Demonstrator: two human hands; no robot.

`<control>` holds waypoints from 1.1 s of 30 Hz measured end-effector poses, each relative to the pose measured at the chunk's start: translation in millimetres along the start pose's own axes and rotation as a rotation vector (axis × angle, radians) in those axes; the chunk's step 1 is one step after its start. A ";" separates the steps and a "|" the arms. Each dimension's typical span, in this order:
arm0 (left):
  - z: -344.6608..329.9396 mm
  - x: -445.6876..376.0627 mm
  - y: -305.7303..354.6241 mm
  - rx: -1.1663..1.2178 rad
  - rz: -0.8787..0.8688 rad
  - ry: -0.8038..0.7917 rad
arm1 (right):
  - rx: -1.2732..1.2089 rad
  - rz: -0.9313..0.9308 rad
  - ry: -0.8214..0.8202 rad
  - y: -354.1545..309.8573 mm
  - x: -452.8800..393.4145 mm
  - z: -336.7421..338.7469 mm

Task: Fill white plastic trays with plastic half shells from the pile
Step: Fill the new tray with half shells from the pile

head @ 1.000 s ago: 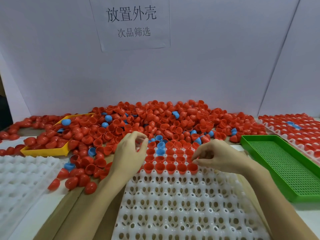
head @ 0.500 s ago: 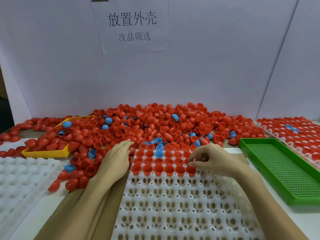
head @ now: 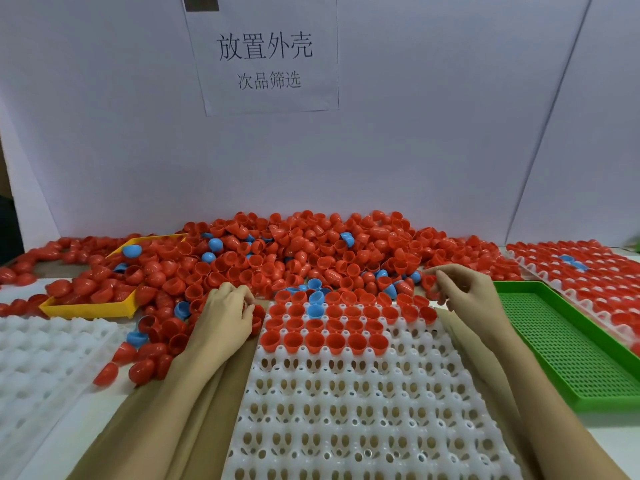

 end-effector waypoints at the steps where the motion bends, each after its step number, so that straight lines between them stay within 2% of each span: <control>1: 1.0 0.1 0.1 0.008 -0.002 0.014 | 0.026 -0.025 0.047 4.3 -0.3 -2.4; 5: 6.5 1.3 1.2 0.029 -0.025 0.043 | 0.097 -0.069 0.180 13.1 -2.8 -12.6; 9: 10.1 2.0 4.2 0.042 -0.049 0.082 | 0.233 -0.055 0.111 10.4 -22.3 -10.5; 12: 11.3 2.8 8.1 0.070 -0.069 0.114 | 0.418 -0.066 -0.026 4.3 -47.4 -7.3; 16: 12.9 4.3 10.8 0.068 -0.091 0.129 | 0.826 -0.149 -0.383 8.5 -69.8 -10.4; 18: 12.3 4.6 10.3 0.064 -0.091 0.114 | 0.897 -0.155 -0.436 13.9 -70.6 -11.9; 20: 11.2 4.4 9.1 0.059 -0.086 0.098 | 0.862 -0.145 -0.396 16.8 -69.1 -14.5; 27: 9.4 3.6 8.5 0.024 -0.066 0.090 | 0.513 -0.026 -0.109 7.3 -37.2 -17.2; 30: 12.1 5.0 12.9 0.000 -0.069 0.109 | 0.384 0.056 -0.055 0.2 -22.0 -18.7; 33: 17.7 10.1 25.9 0.003 -0.120 0.163 | 0.110 0.095 -0.033 -9.6 -9.0 -20.1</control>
Point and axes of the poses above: each hand's wrist, its own x-axis away from the middle knuckle, its own z-axis out of the back of the hand, y = z × x, the point moved 1 cm from there along -x, towards the middle knuckle, and after that the axes turned 13 degrees about -y, right-handed, at the moved point
